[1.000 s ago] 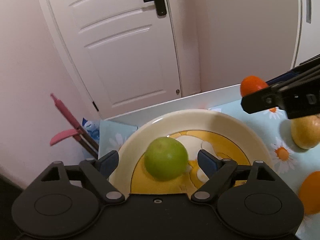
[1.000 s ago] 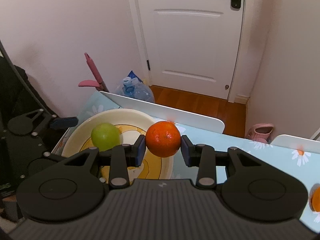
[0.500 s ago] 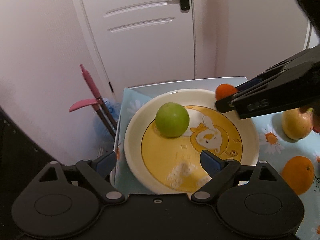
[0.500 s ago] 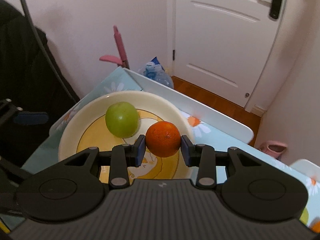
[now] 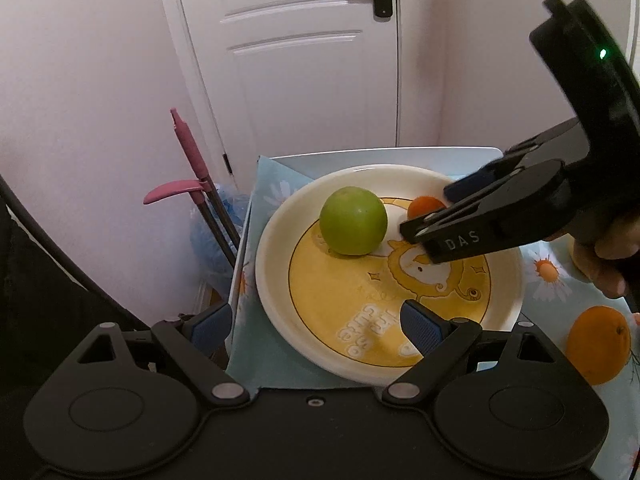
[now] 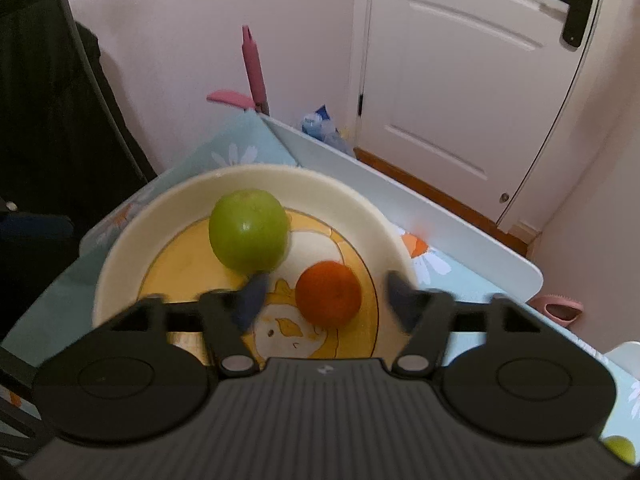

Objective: Organize fruits
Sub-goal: 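Open both tools to drop the apple and tangerine into the dish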

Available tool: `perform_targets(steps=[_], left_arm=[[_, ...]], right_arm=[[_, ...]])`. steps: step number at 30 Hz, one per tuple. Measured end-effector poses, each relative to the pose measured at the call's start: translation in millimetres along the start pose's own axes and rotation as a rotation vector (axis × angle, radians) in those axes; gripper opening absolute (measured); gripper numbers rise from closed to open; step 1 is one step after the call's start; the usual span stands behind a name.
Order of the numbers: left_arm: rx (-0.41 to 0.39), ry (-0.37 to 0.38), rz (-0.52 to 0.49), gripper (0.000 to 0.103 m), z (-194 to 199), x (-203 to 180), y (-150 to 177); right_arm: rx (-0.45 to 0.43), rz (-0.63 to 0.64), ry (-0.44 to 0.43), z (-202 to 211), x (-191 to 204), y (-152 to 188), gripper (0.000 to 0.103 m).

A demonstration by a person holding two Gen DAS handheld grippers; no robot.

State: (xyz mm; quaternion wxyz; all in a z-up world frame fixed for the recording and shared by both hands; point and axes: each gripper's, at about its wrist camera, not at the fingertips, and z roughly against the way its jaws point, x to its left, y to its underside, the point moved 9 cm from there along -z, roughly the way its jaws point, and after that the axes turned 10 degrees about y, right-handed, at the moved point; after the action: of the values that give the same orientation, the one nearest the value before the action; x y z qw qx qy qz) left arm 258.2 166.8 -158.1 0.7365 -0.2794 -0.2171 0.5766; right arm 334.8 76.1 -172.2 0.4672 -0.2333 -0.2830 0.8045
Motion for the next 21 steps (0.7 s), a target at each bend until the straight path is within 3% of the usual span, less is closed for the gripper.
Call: perform_targets(steps=[14, 21], left_arm=[[-0.020, 0.010, -0.033, 0.094, 20, -9, -7], [-0.044, 0.052, -0.059, 0.094, 36, -21, -12]], right_arm=[[-0.049, -0.122, 0.058, 63, -11, -6, 0.103], [-0.045, -0.208, 0.121, 105, -29, 7, 0.103]])
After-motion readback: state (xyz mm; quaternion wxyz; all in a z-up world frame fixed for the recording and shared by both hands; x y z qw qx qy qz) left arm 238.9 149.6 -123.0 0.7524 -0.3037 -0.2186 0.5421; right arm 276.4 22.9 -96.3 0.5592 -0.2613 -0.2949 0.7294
